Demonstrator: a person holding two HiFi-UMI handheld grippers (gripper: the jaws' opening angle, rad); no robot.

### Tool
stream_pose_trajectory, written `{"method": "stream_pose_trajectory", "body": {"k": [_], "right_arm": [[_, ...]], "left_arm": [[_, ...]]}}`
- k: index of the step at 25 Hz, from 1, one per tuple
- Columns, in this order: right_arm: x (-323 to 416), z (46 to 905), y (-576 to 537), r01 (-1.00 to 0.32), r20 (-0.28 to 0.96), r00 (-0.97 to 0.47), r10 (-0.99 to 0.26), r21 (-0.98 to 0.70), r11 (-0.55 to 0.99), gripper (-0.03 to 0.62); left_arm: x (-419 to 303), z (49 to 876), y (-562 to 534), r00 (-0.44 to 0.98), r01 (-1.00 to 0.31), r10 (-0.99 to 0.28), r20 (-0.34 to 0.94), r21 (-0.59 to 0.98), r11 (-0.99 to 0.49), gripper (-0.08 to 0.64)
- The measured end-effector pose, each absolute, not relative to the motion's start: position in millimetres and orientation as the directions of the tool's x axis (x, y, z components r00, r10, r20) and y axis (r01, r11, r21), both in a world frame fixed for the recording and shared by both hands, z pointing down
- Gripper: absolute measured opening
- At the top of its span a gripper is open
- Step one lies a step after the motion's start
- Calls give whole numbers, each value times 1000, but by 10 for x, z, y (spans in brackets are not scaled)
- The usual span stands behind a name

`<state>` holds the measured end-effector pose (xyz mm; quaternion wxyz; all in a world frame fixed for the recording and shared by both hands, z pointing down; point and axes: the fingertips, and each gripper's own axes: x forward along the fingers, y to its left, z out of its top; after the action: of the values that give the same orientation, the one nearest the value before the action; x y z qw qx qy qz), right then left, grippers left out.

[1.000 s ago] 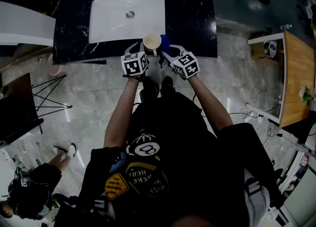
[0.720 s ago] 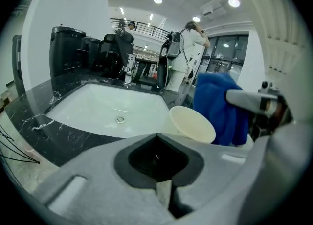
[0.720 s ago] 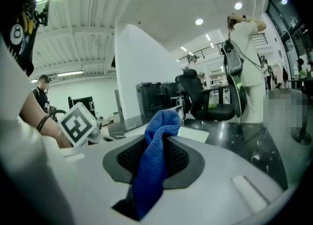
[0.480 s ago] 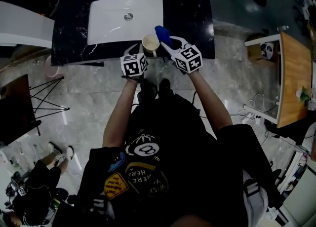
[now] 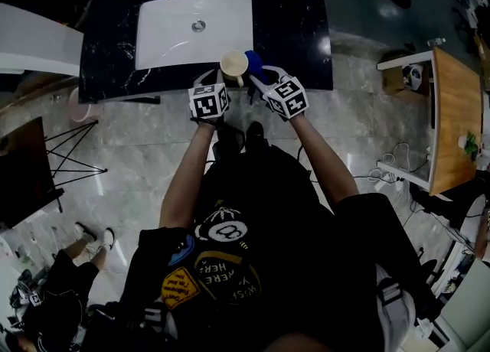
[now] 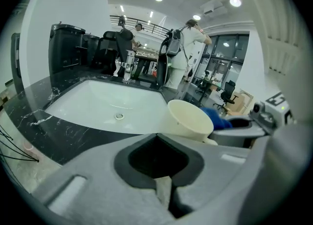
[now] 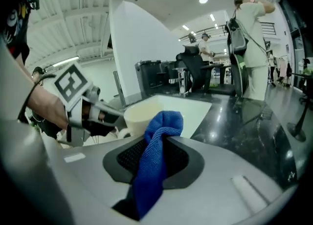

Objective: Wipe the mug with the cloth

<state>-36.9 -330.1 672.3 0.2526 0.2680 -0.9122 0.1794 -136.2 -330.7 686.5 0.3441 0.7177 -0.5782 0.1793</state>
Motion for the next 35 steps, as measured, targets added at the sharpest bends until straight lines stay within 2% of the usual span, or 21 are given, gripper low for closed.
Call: {"method": "stream_pose_trajectory", "body": {"k": [4, 7, 11, 13, 16, 18, 29, 35], "right_arm": [[-416, 6175, -3482, -597, 430, -765, -480, -190, 780, 84], [-433, 6320, -3498, -614, 453, -750, -482, -203, 763, 84], [-290, 6521, -3512, -672, 376, -740, -558, -430, 603, 84], [-266, 6677, -3444, -672, 385, -736, -557, -510, 536, 84], [-388, 6932, -3224, -672, 505, -729, -463, -396, 626, 84], [-404, 6920, -3194, -671, 528, -718, -455, -347, 656, 84], [-24, 5949, -3286, -745, 330, -667, -668, -318, 587, 84], [67, 5624, -2847, -740, 253, -670, -698, -308, 599, 84]], "left_arm": [[-1334, 6848, -3322, 280, -951, -708, 648, 287, -114, 5], [-1328, 6894, -3310, 281, -950, -700, 656, 295, -105, 5], [-1275, 6946, -3254, 291, -948, -681, 672, 297, -112, 5], [-1221, 6960, -3228, 309, -944, -669, 676, 301, -132, 5], [-1141, 6983, -3199, 337, -938, -654, 677, 305, -167, 5], [-1103, 6976, -3196, 354, -933, -650, 672, 307, -190, 5], [-1322, 6692, -3037, 385, -921, -696, 605, 304, -245, 5], [-1354, 6031, -2646, 367, -928, -806, 464, 238, -285, 5]]}}
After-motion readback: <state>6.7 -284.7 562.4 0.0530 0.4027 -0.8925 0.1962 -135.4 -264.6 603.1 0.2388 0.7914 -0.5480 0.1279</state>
